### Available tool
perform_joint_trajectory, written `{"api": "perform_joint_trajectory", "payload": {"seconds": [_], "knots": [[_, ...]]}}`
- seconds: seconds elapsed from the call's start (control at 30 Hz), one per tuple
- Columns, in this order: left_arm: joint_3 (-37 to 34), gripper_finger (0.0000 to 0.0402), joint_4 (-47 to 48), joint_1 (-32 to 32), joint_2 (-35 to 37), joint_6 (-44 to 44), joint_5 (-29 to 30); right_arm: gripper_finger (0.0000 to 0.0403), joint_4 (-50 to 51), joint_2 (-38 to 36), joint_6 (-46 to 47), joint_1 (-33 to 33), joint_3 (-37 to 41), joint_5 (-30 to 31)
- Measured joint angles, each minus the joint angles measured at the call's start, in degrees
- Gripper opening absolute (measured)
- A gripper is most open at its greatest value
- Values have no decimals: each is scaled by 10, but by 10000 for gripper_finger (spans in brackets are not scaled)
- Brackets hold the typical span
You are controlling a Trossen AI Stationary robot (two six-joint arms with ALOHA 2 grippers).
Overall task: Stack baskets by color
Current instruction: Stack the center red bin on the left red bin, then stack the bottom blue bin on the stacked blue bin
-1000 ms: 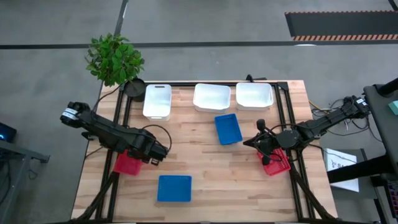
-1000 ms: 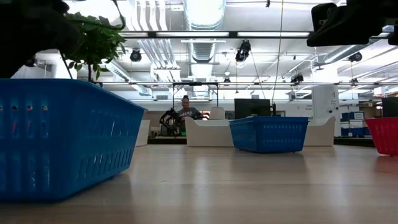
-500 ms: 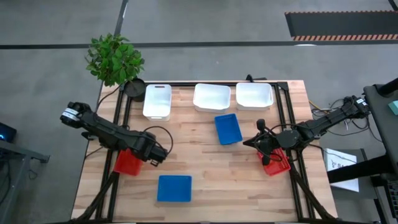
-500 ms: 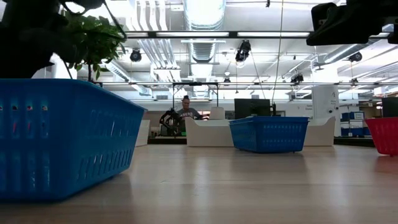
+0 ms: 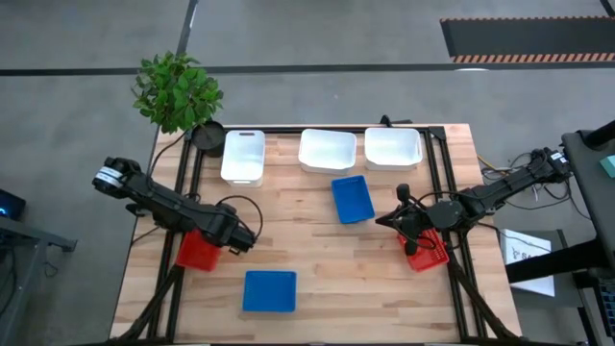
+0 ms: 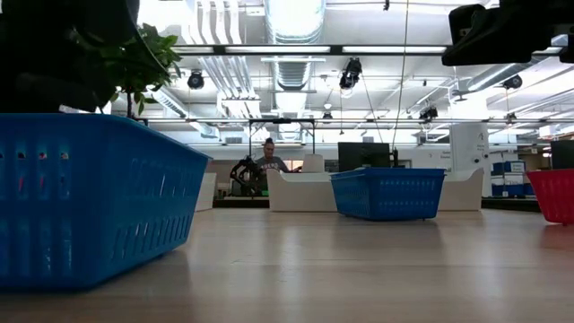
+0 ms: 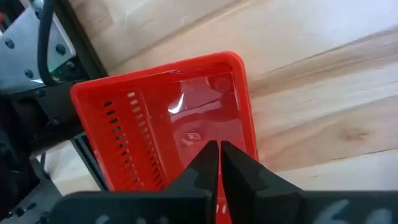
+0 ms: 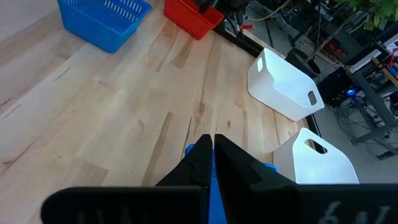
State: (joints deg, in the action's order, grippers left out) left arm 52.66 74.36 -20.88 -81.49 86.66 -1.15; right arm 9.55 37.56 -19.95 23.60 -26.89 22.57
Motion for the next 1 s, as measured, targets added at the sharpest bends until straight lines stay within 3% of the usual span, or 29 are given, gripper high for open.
{"api": "perform_joint_trajectory", "payload": {"seconds": [0.2, 0.5, 0.63, 0.77, 0.87, 1.0], "knots": [[-1, 1, -70, 1, 0, 0, 2, 11, 0, 0, -1, 0, 0, 0], [31, 1, -55, 1, 3, -5, 13, 11, 0, 0, -1, 0, 0, 0], [72, 1, -119, -2, 3, -92, 106, 11, 0, 0, -1, 0, 0, 0], [84, 1, -309, -7, 3, -287, 220, 11, -12, 0, 24, 0, 0, 0], [82, 1, -468, -13, 3, -450, 159, 11, -14, 0, 83, 0, 0, -5], [85, 1, -550, -15, 2, -495, 71, 11, -20, 7, 177, 9, 1, -57]]}}
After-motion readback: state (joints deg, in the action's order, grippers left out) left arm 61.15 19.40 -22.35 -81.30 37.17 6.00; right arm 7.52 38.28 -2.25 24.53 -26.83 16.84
